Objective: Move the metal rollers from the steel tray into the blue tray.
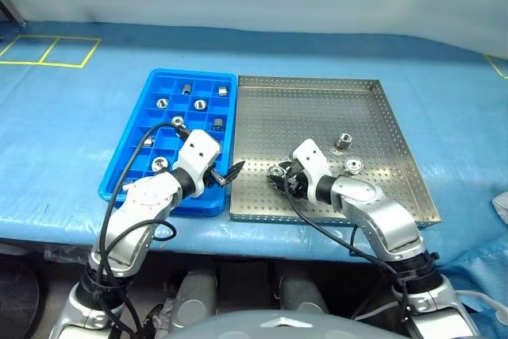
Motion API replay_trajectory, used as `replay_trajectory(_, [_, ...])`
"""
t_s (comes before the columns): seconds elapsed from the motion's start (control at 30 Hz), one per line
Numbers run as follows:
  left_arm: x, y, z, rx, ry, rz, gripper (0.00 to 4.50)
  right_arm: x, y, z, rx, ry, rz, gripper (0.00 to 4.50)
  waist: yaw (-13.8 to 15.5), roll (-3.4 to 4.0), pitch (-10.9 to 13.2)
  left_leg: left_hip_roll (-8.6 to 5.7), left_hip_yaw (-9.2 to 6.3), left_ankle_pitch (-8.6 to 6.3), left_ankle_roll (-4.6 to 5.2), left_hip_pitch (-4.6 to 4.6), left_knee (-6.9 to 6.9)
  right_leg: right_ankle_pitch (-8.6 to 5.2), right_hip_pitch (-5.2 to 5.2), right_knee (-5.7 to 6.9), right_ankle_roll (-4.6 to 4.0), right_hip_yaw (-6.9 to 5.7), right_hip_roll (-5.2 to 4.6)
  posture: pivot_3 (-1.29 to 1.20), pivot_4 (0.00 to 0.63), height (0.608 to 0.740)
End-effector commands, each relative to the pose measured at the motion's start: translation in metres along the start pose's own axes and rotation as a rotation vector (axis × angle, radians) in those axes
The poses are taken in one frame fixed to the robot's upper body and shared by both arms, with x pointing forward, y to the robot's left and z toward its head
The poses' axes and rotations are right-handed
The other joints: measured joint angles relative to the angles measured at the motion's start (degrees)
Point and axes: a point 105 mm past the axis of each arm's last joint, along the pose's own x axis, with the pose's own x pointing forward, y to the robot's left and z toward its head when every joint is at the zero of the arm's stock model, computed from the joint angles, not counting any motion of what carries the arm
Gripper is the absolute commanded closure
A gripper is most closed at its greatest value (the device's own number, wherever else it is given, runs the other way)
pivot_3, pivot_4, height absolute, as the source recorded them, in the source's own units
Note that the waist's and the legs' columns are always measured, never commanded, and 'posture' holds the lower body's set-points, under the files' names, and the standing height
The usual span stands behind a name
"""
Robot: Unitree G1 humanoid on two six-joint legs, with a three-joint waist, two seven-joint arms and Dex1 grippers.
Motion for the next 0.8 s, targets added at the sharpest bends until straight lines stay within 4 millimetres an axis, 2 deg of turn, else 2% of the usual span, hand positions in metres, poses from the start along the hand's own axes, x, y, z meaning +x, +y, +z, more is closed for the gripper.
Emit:
replay_trajectory(0.03, [-0.003,-0.002,0.012,0.025,-0.042,-0.003,0.49,-0.005,-0.003,0.012,-0.029,-0.042,-0.019,2.77,0.03,0.0,0.0,0.0,0.0,0.0,0.0,0.01,0.0,0.0,0.0,0.0,0.0,0.0,0.0,0.15,0.15,0.74])
replay_trajectory(0.17, [-0.004,0.0,0.01,0.021,-0.039,0.006,0.49,-0.004,-0.002,0.015,-0.025,-0.046,-0.005,2.77,0.1,0.0,0.0,0.0,0.0,0.0,0.0,0.0,0.0,0.0,0.0,0.0,0.0,0.0,0.0,0.16,0.15,0.74])
replay_trajectory(0.37, [-0.006,0.001,0.01,0.02,-0.04,0.02,0.49,0.0,-0.002,0.005,-0.012,-0.011,0.012,2.8,0.18,0.0,0.0,0.0,0.0,0.0,0.0,0.0,0.0,0.0,0.0,0.0,0.0,0.0,0.0,0.17,0.15,0.74])
replay_trajectory(0.5, [-0.013,0.004,0.012,-0.012,-0.052,0.044,0.49,-0.002,-0.002,0.027,-0.048,-0.096,0.009,2.8,0.16,0.0,0.0,0.0,0.0,0.0,0.0,0.0,0.0,0.0,0.0,0.0,0.0,0.0,0.0,0.19,0.15,0.74])
replay_trajectory(0.63, [-0.029,0.006,0.002,-0.027,-0.003,0.1,0.49,0.0,0.008,0.06,-0.128,-0.198,0.08,2.8,0.16,0.02,0.01,0.02,0.02,0.0,0.0,0.0,-0.03,0.0,-0.03,0.0,0.0,0.01,0.0,0.25,0.15,0.74])
replay_trajectory(0.73, [-0.039,0.012,-0.011,-0.046,0.048,0.181,0.49,0.011,0.015,0.079,-0.176,-0.258,0.135,2.8,0.5,0.02,0.01,0.05,-0.01,0.0,0.0,0.02,-0.05,-0.01,-0.03,0.02,-0.01,-0.02,0.04,0.3,0.15,0.74])
replay_trajectory(0.8, [-0.046,0.014,-0.012,-0.059,0.045,0.222,0.49,0.023,0.016,0.088,-0.205,-0.276,0.149,2.8,0.98,0.01,0.01,0.08,-0.04,0.0,0.0,0.06,-0.06,-0.02,-0.01,0.04,-0.04,-0.07,0.06,0.34,0.15,0.74])
